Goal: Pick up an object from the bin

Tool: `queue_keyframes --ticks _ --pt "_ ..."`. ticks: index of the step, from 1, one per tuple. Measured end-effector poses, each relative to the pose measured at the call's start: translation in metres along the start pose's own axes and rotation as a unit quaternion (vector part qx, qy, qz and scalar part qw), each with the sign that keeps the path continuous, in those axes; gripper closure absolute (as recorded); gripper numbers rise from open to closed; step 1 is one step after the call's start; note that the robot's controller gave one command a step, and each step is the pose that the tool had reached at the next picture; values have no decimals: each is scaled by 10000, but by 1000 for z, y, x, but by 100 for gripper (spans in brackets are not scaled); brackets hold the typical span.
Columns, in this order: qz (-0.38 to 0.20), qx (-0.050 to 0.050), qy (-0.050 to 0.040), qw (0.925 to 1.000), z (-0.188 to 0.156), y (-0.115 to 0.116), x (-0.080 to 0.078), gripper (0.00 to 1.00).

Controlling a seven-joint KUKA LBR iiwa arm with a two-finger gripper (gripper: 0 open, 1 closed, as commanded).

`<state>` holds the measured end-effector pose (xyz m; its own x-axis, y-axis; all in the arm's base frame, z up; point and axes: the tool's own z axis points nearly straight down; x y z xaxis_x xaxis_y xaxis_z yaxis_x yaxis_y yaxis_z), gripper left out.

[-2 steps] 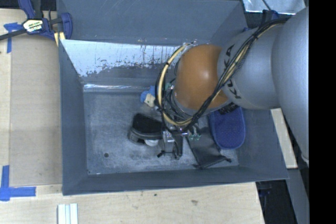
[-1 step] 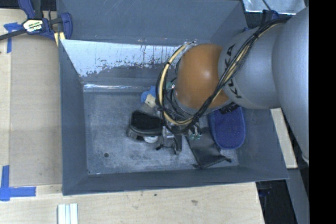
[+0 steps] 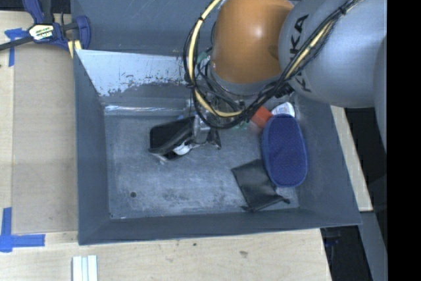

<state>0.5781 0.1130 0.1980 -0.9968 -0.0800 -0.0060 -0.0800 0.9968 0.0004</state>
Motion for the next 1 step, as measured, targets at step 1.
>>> queue_keyframes --ticks 1 --pt "297 7 -2 9996 -90 -12 -18 100"
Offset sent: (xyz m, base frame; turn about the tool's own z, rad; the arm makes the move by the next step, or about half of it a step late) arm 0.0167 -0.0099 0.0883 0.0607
